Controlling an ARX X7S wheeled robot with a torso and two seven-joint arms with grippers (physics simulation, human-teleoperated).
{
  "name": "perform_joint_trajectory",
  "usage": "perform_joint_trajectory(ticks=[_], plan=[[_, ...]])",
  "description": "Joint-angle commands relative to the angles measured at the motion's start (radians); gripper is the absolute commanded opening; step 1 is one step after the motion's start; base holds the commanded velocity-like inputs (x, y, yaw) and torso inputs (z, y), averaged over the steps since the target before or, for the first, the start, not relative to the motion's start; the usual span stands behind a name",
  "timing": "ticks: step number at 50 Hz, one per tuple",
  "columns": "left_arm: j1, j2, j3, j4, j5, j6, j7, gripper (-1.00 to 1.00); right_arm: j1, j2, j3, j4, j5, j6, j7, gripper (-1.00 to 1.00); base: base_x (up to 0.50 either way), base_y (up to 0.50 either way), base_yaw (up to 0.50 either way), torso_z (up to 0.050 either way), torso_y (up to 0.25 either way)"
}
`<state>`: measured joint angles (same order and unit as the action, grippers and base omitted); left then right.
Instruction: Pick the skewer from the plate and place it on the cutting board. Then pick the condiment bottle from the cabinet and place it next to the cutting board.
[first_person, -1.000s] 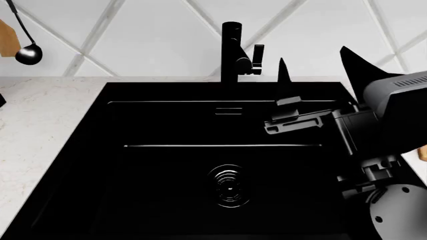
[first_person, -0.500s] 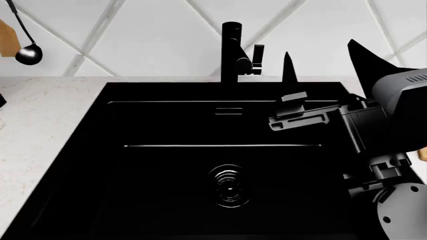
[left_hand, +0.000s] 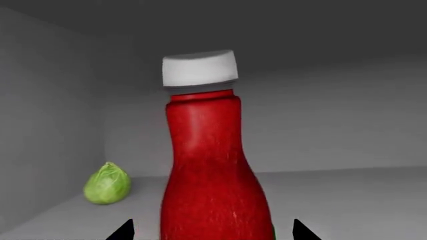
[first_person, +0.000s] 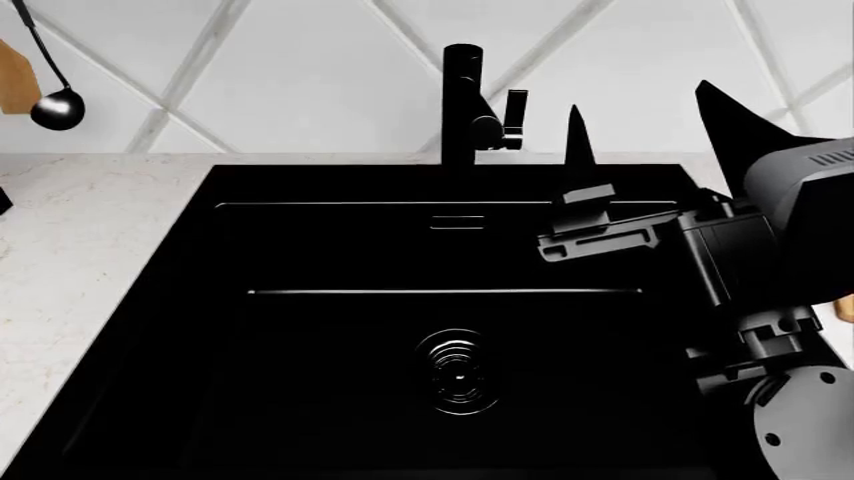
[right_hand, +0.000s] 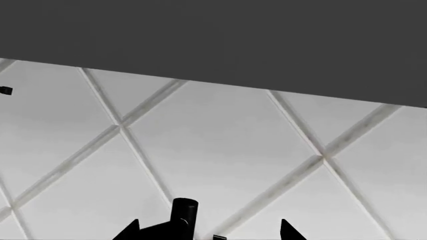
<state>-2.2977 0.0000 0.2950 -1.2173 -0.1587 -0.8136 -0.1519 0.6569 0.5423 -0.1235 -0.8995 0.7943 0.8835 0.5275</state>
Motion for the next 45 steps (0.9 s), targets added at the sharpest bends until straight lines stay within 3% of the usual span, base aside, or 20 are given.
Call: perform_joint_trajectory(ticks=[1,18,45], plan=[[0.086,-0.008,0.025,-0.091,0.098,-0.018,0.005,1.0,-0.004,0.007,-0.001,-0.001,0.0,-0.008,0.002,1.0,0.0,0.0,0.0,0.0,0.0],[0.089,-0.008,-0.01,-0.091,0.121,0.002,0.04,1.0,-0.003,0.011,-0.008,0.002,0.001,-0.014,0.008,1.0,0.0,0.0,0.0,0.0,-0.03],[0.11,-0.007,0.034,-0.091,0.125,0.003,0.091,1.0,-0.004,0.02,-0.016,0.002,0.008,-0.023,0.017,1.0,0.0,0.0,0.0,0.0,-0.056]])
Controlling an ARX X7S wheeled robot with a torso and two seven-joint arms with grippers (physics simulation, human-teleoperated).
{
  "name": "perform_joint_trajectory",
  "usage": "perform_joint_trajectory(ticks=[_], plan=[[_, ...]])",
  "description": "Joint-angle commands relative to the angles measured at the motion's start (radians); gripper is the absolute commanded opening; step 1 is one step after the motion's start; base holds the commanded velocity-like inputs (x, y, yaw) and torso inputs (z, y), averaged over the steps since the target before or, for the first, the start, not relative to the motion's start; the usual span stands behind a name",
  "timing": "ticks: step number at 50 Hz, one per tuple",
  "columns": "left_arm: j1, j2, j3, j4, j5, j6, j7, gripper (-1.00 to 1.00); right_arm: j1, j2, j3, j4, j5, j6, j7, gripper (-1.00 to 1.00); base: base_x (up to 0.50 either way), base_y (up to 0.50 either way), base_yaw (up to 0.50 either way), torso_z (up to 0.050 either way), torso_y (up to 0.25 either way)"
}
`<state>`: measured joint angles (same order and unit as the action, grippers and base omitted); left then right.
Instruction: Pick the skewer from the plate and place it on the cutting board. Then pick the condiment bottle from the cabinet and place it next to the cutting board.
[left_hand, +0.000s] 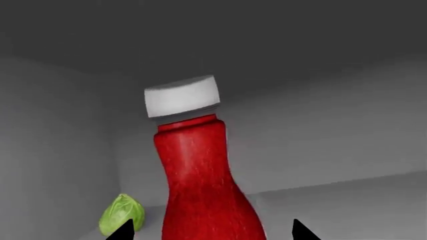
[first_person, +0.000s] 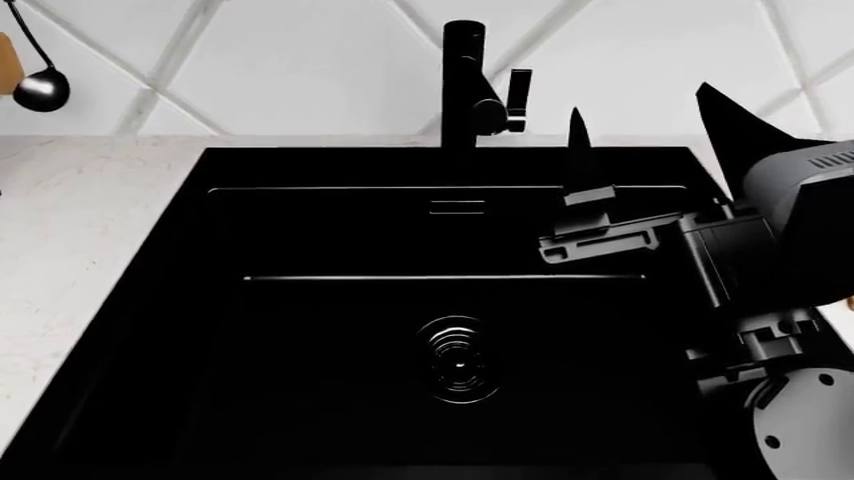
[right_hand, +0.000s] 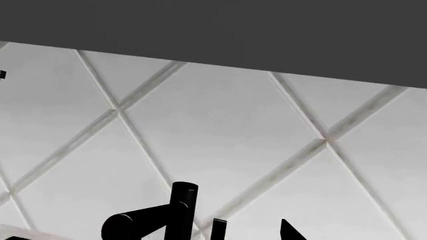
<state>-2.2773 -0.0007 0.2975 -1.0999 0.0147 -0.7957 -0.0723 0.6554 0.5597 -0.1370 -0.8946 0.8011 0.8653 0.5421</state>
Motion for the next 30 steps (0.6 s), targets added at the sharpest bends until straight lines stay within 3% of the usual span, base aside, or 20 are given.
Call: perform_joint_trajectory(ticks=[1,7,8,23,30], plan=[[0.09,-0.006,0.032,-0.209,-0.048,-0.019,0.01,1.0,-0.003,0.003,-0.003,-0.002,0.001,-0.005,0.003,1.0,0.0,0.0,0.0,0.0,-0.24],[0.097,-0.006,0.027,-0.209,-0.047,-0.038,0.009,1.0,0.0,0.004,-0.006,-0.001,0.003,-0.004,0.006,1.0,0.0,0.0,0.0,0.0,0.0],[0.098,-0.006,0.024,-0.209,-0.048,-0.034,0.004,-1.0,0.0,0.004,-0.006,-0.001,0.003,-0.005,0.007,1.0,0.0,0.0,0.0,0.0,0.0],[0.092,-0.014,-0.006,-0.209,-0.045,-0.028,-0.012,-1.0,0.012,0.007,-0.01,0.003,0.012,-0.005,0.011,1.0,0.0,0.0,0.0,0.0,-0.006],[0.013,-0.018,-0.012,-0.208,-0.045,-0.016,0.028,-1.0,0.013,0.01,-0.009,0.0,0.015,-0.005,0.017,1.0,0.0,0.0,0.0,0.0,-0.004]])
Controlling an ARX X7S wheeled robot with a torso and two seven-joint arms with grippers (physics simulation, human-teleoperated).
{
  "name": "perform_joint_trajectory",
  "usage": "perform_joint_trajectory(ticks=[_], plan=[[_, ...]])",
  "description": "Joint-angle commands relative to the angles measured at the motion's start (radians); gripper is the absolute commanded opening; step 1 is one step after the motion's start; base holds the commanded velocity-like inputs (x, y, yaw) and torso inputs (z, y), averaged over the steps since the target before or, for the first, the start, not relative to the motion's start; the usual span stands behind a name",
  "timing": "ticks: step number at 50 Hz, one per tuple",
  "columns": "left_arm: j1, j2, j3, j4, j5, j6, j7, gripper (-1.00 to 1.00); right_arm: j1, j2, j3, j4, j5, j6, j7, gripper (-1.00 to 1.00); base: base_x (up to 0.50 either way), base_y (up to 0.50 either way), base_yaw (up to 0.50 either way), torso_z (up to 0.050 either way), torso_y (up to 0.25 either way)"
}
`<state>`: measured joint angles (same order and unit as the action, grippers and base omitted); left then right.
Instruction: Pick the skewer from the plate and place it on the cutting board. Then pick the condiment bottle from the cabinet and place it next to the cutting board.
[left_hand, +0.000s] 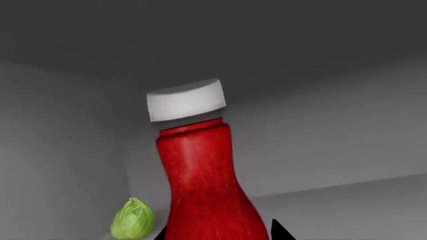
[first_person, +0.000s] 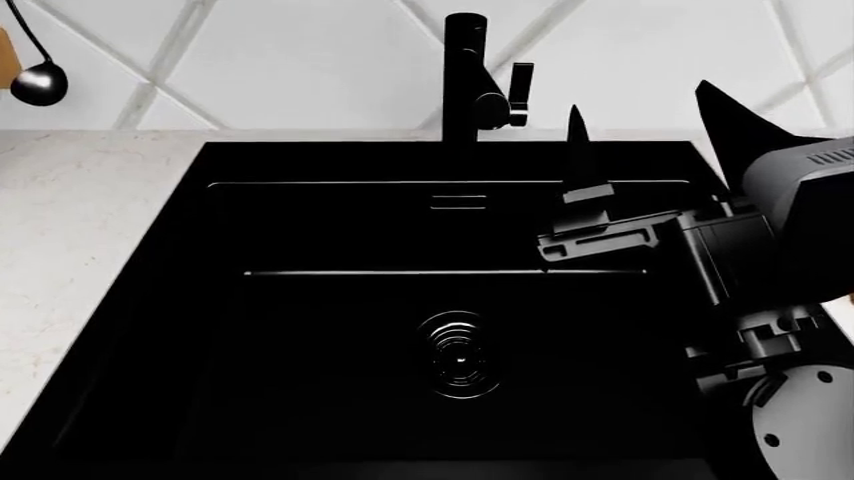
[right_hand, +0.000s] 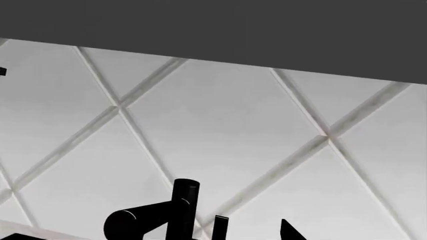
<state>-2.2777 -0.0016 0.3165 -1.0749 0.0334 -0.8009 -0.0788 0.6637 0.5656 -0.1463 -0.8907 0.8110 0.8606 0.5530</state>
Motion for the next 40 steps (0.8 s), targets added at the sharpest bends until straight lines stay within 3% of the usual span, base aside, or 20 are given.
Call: perform_joint_trajectory(ticks=[1,9,14,23,40], plan=[[-0.001,-0.017,-0.032,-0.233,-0.065,-0.013,0.043,-1.0,0.005,0.003,-0.002,-0.004,0.004,0.0,0.007,1.0,0.0,0.0,0.0,0.0,0.0],[-0.069,-0.019,-0.038,-0.222,-0.08,-0.045,0.08,-1.0,0.004,0.004,-0.009,-0.004,0.001,-0.005,0.008,1.0,0.0,0.0,0.0,0.0,-0.005],[-0.031,-0.036,-0.046,-0.026,-0.1,-0.16,0.1,-1.0,0.002,0.004,-0.014,-0.003,-0.003,-0.009,0.008,1.0,0.0,0.0,0.0,0.0,-0.002],[-0.032,-0.045,-0.051,-0.004,-0.122,-0.152,0.107,-1.0,0.009,0.003,-0.021,-0.001,0.001,-0.007,0.013,1.0,0.0,0.0,0.0,0.0,-0.001],[-0.042,-0.048,-0.036,-0.002,-0.141,-0.158,0.122,-1.0,0.024,0.004,-0.028,0.004,0.01,-0.005,0.019,1.0,0.0,0.0,0.0,0.0,0.24]])
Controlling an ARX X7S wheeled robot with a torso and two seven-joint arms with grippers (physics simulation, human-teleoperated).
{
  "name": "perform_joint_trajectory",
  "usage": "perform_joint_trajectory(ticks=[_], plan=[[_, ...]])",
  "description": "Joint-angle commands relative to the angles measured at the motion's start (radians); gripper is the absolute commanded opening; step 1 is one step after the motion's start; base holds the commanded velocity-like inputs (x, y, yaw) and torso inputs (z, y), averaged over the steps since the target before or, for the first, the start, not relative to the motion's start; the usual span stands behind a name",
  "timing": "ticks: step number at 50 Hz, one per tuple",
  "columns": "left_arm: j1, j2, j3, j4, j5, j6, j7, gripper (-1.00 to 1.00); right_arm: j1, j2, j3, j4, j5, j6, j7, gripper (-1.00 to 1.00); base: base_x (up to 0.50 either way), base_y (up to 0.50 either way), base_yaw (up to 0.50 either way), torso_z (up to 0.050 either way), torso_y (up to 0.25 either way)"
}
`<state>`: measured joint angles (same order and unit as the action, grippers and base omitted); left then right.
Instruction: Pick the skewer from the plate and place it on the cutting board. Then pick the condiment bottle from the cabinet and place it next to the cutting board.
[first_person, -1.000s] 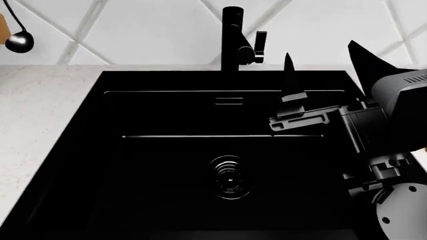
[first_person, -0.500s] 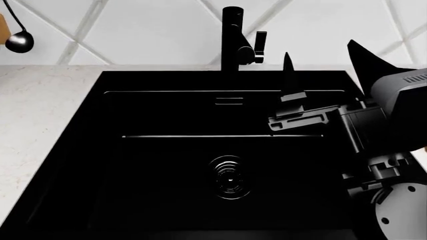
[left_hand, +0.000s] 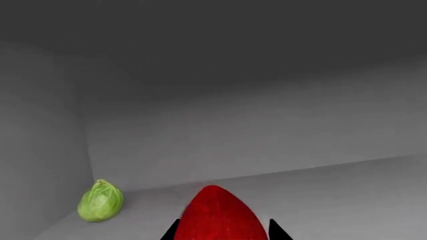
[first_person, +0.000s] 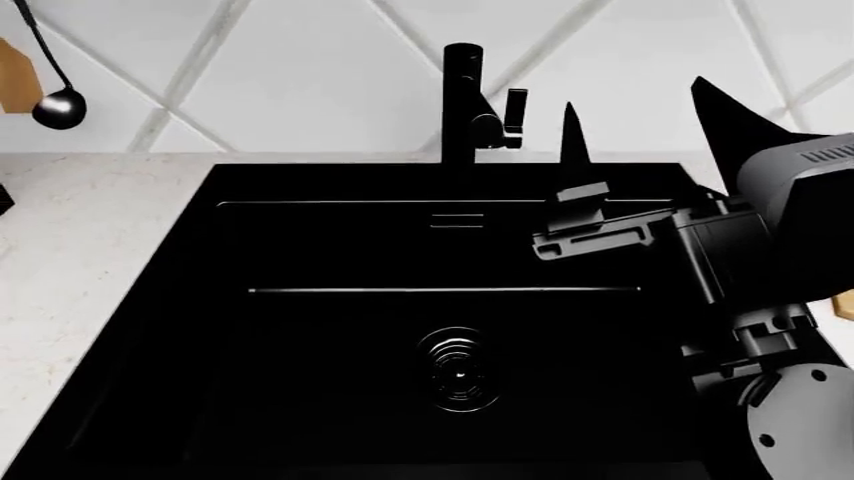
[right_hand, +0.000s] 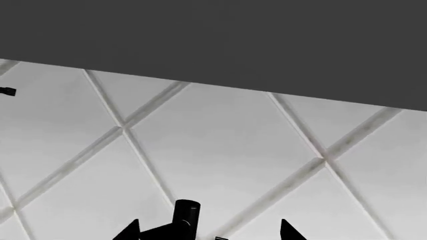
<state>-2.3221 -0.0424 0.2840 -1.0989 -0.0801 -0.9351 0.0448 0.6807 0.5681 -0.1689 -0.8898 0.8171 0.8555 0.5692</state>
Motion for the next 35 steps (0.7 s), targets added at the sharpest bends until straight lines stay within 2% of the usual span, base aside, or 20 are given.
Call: perform_joint_trajectory(ticks=[1,7,14,35], plan=[[0.004,-0.008,-0.004,0.034,-0.031,-0.033,-0.002,-1.0,0.008,0.001,-0.005,0.002,0.004,0.0,0.004,1.0,0.0,0.0,0.0,0.0,0.25],[0.02,-0.021,-0.005,0.125,-0.044,-0.091,0.003,-1.0,0.008,0.002,-0.007,0.003,0.005,-0.002,0.006,1.0,0.0,0.0,0.0,0.0,0.236],[0.025,-0.029,0.0,0.18,-0.052,-0.129,0.008,-1.0,0.015,0.0,-0.015,0.005,0.004,-0.001,0.009,1.0,0.0,0.0,0.0,-0.004,0.0],[0.036,-0.036,-0.005,0.232,-0.071,-0.162,0.003,-1.0,0.027,0.002,-0.022,0.006,0.016,0.001,0.019,1.0,0.05,-0.02,0.01,-0.05,0.0]])
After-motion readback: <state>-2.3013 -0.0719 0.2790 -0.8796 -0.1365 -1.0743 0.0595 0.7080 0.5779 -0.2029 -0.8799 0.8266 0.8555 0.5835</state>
